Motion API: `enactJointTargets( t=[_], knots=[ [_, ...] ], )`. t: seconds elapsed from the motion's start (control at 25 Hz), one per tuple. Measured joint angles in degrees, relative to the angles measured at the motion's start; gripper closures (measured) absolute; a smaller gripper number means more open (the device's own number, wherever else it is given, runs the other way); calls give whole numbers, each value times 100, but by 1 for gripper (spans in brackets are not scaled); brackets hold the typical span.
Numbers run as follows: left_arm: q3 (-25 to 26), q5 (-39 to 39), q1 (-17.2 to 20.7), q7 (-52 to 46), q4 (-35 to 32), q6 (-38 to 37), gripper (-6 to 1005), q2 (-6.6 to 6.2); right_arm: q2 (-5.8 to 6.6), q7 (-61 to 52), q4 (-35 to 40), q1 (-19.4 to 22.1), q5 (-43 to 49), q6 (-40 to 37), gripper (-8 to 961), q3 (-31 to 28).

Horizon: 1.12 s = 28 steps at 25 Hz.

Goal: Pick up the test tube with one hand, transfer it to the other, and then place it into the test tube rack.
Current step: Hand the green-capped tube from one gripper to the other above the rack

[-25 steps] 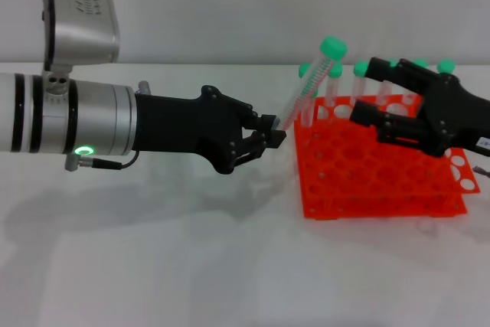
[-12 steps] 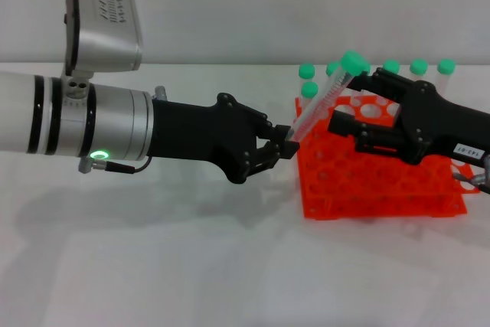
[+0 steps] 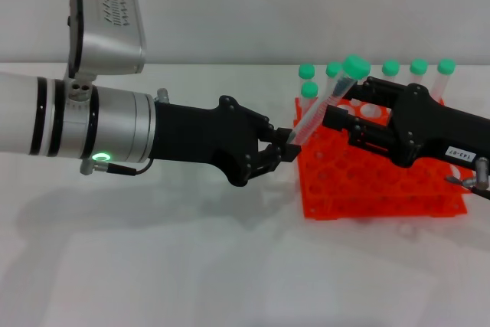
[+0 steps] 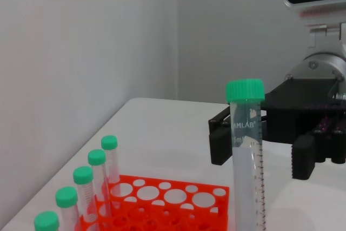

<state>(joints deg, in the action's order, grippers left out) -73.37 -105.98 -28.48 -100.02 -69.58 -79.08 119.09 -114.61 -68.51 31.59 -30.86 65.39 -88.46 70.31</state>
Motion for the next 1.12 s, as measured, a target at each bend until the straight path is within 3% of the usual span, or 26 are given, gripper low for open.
enactJointTargets(
  t=[0.12, 0.96, 1.08, 1.12],
  knots=[
    [-16, -1, 0, 0, 5, 0, 846, 0, -19, 2, 3, -1, 0, 25, 409, 14],
    [-73, -137, -35, 1, 24, 138, 846, 8, -76, 111, 14, -35, -8, 243, 502, 46],
    [-113, -142, -93, -4, 74, 139, 847, 7, -96, 137, 11, -46, -17, 259, 649, 131],
    [-128, -142, -103, -6, 82, 139, 847, 6, -105, 146, 12, -48, -23, 280, 649, 159]
  ],
)
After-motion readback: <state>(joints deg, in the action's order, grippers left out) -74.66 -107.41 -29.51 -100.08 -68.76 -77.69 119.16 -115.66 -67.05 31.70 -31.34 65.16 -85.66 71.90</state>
